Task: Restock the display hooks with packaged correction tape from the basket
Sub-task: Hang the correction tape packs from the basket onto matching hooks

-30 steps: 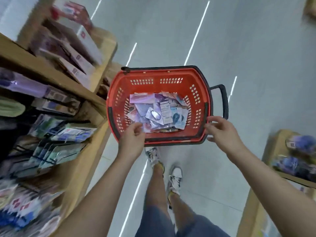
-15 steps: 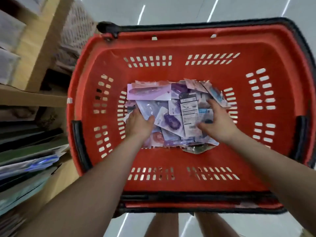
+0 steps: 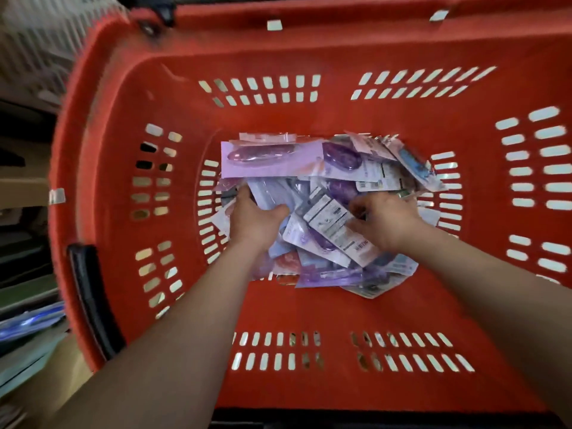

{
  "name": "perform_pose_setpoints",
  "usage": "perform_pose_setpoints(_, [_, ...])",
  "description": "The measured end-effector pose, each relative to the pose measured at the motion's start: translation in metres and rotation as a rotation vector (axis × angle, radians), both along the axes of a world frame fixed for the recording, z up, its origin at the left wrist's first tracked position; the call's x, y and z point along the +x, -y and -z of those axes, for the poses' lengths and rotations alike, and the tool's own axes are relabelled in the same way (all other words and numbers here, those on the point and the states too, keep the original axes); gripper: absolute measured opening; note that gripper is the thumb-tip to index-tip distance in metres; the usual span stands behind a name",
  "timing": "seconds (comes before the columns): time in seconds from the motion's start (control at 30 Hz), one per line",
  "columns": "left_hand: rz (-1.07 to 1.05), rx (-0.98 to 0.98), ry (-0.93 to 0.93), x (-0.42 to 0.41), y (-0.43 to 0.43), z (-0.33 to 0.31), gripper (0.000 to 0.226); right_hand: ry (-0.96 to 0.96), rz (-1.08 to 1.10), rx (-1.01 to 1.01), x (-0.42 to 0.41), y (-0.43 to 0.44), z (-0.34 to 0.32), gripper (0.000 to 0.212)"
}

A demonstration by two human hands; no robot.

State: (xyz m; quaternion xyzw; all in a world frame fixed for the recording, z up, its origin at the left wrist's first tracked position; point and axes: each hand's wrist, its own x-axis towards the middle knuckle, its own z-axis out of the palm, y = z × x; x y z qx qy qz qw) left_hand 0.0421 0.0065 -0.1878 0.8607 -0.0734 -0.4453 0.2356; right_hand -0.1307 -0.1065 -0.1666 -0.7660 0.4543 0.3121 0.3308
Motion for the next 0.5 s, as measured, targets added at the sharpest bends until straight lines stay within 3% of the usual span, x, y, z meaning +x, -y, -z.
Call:
perform_pose_setpoints(0.1, [-0.102, -0.068, 0.006, 0.007, -0.016, -0.03, 0.044, 0.119, 0.219, -0.01, -0.005, 0.007, -0.007, 0.014])
perform_pose_setpoints(0.2, [-0.167, -0.151, 0.047, 0.013, -0.032, -0.077, 0.044, 0.306, 0.456, -0.006, -0.009, 0.011, -0.022, 0.02])
perform_pose_setpoints(0.3, [-0.197, -0.308, 0.053, 0.017, -0.037, -0.119, 0.044, 0.489, 0.706, 0.191, -0.004, 0.01, -0.045, 0.032])
perform_pose_setpoints(0.4, [-0.254, -0.479, -0.028, 0.018, -0.028, -0.146, 0.046, 0.568, 0.733, 0.398, 0.006, 0.004, -0.062, 0.054])
perform_pose_setpoints(0.5, [-0.369, -0.57, -0.247, 0.015, -0.011, -0.151, 0.042, 0.579, 0.679, 0.471, 0.01, 0.003, -0.073, 0.048])
